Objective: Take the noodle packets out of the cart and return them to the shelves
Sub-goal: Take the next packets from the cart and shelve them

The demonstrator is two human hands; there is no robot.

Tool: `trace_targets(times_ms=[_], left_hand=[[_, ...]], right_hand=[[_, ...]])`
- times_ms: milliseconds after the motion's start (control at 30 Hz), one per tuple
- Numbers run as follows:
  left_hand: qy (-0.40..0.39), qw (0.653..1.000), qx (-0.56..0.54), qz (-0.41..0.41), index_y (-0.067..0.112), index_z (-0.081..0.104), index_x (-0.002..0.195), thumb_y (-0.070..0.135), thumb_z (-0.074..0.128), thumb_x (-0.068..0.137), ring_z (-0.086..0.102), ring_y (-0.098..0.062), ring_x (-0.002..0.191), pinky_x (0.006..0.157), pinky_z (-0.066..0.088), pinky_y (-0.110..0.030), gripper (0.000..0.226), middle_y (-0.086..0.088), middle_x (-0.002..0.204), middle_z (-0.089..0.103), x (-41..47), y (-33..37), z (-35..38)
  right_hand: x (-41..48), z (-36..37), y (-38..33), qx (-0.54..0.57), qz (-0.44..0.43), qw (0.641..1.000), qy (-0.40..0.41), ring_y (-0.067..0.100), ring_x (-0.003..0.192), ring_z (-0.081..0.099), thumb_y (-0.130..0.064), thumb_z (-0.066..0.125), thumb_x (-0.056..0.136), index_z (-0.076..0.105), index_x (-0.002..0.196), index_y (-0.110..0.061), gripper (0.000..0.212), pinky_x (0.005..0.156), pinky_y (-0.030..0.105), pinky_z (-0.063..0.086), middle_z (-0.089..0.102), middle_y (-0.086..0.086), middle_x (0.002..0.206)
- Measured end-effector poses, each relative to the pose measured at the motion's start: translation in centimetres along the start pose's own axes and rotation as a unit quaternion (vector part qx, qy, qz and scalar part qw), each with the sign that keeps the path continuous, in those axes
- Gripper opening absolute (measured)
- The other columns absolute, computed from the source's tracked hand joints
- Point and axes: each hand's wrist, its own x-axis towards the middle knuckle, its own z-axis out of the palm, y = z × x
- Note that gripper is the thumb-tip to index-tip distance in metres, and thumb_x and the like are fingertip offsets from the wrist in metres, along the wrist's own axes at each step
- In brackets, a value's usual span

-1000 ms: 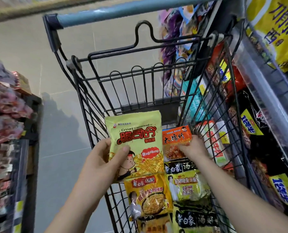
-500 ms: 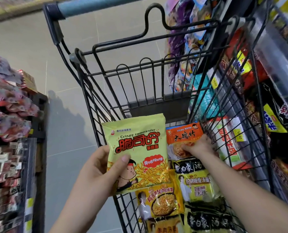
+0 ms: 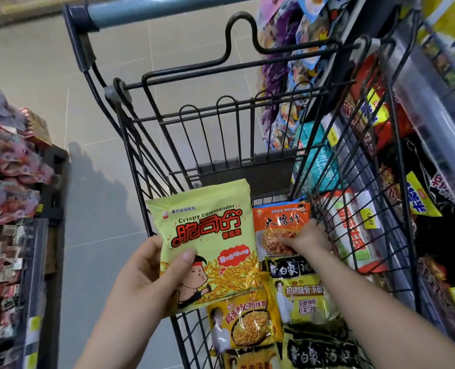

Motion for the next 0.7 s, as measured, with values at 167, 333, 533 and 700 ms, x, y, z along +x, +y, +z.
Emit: trace_targets(times_ms=[167, 333, 533, 700], left_hand=[[0.009, 1.000, -0.017, -0.002, 0.016, 0.070, 0.111, 0.025, 0.073, 0.074, 0.079, -0.030, 0.085, 0.064, 0.065, -0.038, 0.039, -0.010, 0.102, 0.080, -0.1, 0.1, 0.2], [0.011, 1.000, -0.016, 0.004, 0.024, 0.074, 0.107, 0.057, 0.097, 0.046, 0.077, -0.033, 0.095, 0.075, 0.065, -0.045, 0.072, -0.009, 0.109, 0.079, 0.1, -0.2, 0.3], [-0.007, 0.999, -0.034, 0.007, 0.021, 0.071, 0.116, 0.049, 0.090, 0.061, 0.077, -0.035, 0.098, 0.082, 0.063, -0.051, 0.064, -0.011, 0.113, 0.078, 0.2, 0.0, 0.0], [-0.014, 0.999, -0.033, 0.017, 0.023, 0.074, 0.113, 0.068, 0.093, 0.039, 0.077, -0.032, 0.095, 0.080, 0.064, -0.046, 0.089, -0.011, 0.114, 0.078, 0.3, 1.1, 0.1]], right_hand=[[0.6, -0.2, 0.4, 0.076, -0.001, 0.997, -0.022, 0.034, 0.125, 0.060, -0.063, 0.091, 0.060, 0.052, 0.136, -0.013, 0.099, 0.098, 0.042, 0.055, 0.059, 0.013, 0.139], [-0.2, -1.9, 0.2, 0.185, -0.031, 0.979, -0.080, 0.030, 0.116, 0.065, -0.037, 0.093, 0.072, 0.060, 0.108, -0.017, 0.053, 0.101, 0.040, 0.052, 0.069, 0.003, 0.122], [-1.8, -4.6, 0.4, 0.296, -0.079, 0.939, -0.153, 0.030, 0.110, 0.070, -0.017, 0.089, 0.079, 0.055, 0.111, -0.015, 0.046, 0.082, 0.040, 0.063, 0.069, -0.002, 0.103], [-6.1, -9.2, 0.6, 0.331, -0.142, 0.918, -0.166, 0.001, 0.086, 0.061, -0.028, 0.085, 0.084, 0.057, 0.106, -0.025, 0.035, 0.076, 0.023, 0.055, 0.070, -0.007, 0.108]])
